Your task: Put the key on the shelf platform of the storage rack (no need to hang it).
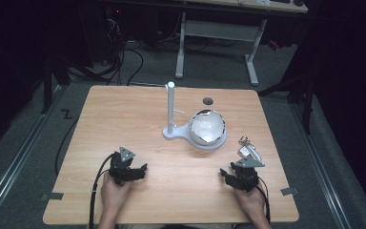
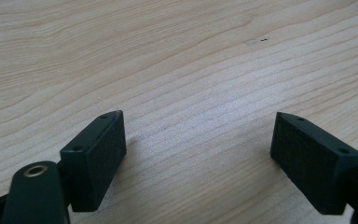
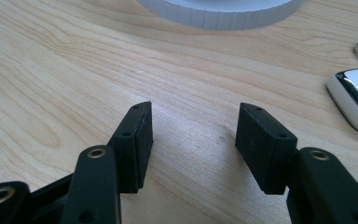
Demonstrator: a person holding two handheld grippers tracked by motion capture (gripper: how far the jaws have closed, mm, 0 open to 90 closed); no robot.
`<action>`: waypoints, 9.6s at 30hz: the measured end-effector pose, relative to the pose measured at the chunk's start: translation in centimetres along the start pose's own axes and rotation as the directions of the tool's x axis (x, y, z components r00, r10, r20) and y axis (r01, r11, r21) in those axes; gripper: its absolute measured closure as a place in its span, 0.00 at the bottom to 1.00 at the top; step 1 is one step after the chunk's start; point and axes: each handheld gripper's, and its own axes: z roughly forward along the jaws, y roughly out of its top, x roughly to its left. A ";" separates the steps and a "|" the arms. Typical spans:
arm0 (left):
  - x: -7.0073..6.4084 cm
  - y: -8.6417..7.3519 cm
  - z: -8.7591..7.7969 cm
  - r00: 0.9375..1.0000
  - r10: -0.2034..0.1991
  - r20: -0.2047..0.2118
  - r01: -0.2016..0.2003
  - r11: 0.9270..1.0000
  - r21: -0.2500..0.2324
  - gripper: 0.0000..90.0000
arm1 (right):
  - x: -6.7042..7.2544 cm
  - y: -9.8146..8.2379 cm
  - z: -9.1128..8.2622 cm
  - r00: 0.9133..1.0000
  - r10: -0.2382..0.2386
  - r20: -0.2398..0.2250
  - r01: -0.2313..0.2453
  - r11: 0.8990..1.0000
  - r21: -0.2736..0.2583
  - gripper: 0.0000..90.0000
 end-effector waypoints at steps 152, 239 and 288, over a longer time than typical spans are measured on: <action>0.0 0.0 0.0 1.000 0.000 -0.004 0.000 1.000 0.001 0.21 | -11.3 3.9 0.3 0.973 0.205 0.109 -0.216 0.972 0.093 0.76; 0.0 0.0 0.0 1.000 -0.002 -0.003 0.002 1.000 0.001 0.21 | -5.1 12.4 -8.7 0.983 -0.024 -0.180 -0.018 0.974 -0.227 0.85; 0.0 0.0 0.0 1.000 -0.002 0.000 0.002 1.000 0.000 0.21 | -3.2 17.0 -0.2 0.984 -0.012 -0.179 -0.008 0.993 -0.114 0.85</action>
